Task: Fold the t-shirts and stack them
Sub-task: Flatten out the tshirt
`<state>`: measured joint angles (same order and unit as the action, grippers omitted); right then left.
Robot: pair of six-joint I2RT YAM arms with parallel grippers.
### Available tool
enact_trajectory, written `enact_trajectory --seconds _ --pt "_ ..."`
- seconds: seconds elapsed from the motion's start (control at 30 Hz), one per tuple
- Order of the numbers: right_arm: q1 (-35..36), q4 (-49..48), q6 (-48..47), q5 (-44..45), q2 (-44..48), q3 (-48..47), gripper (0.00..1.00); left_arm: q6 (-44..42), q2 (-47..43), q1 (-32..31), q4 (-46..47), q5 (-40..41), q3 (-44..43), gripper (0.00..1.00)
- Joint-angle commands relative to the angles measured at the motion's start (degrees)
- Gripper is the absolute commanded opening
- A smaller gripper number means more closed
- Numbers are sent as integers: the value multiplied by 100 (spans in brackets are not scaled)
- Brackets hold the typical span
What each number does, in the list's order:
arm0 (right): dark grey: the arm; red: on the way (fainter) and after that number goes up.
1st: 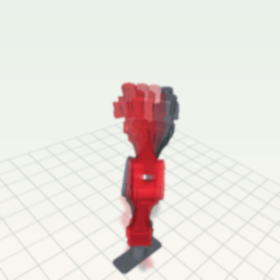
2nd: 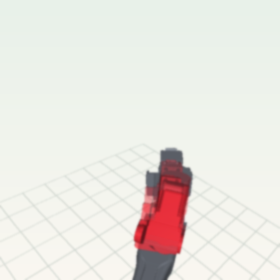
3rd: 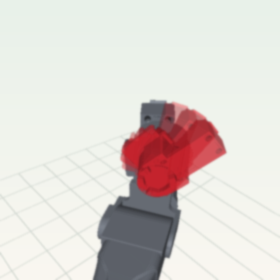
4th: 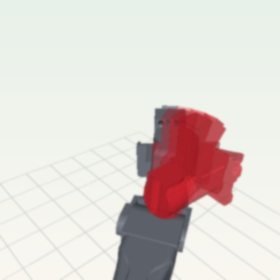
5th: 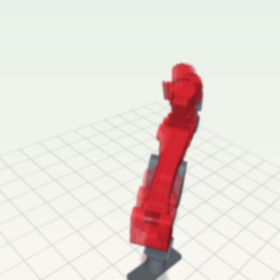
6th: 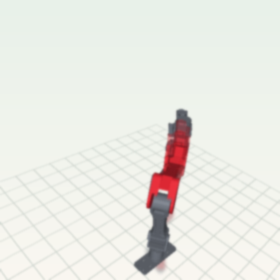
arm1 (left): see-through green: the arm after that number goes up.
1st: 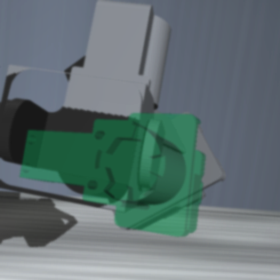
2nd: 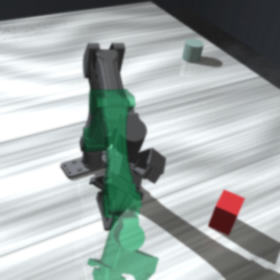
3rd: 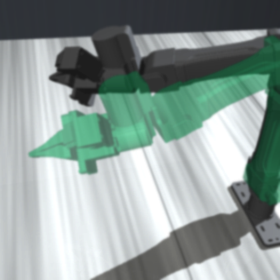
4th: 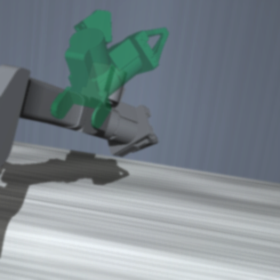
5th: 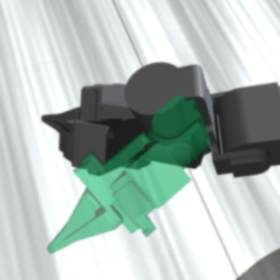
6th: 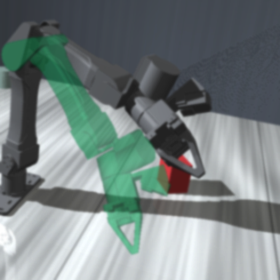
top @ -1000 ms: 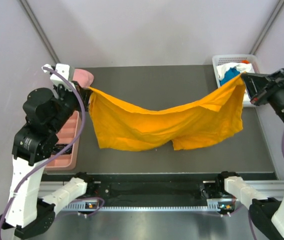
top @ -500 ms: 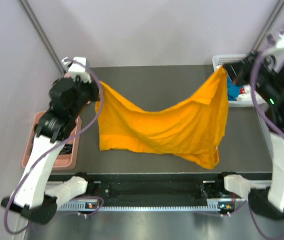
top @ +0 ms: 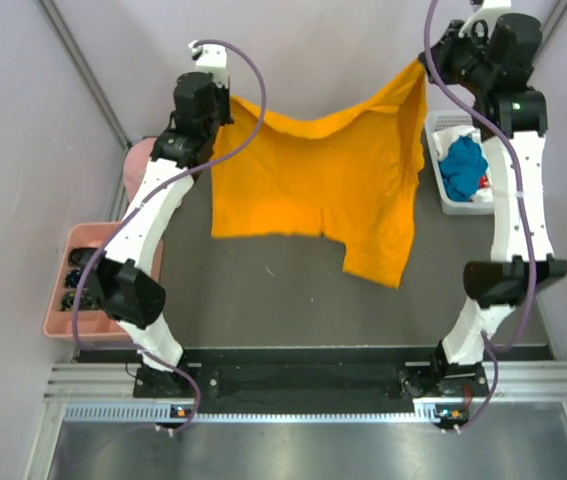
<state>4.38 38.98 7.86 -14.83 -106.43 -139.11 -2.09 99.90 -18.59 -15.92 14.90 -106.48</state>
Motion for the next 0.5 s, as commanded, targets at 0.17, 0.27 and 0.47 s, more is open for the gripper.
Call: enact_trajectory --seconds 0.17,0.27,0.47 --pt "-95 -1507 5 -705 3074 2164 0 391 -3184 4 521 -207 1373 0" --pt "-104 -1839 303 -845 4067 3715 0 673 -4082 4 -23 -118 2234 0" --pt "-95 -2044 892 -1099 5526 6478 0 1708 -5225 -4 -1035 -669 4518 0"
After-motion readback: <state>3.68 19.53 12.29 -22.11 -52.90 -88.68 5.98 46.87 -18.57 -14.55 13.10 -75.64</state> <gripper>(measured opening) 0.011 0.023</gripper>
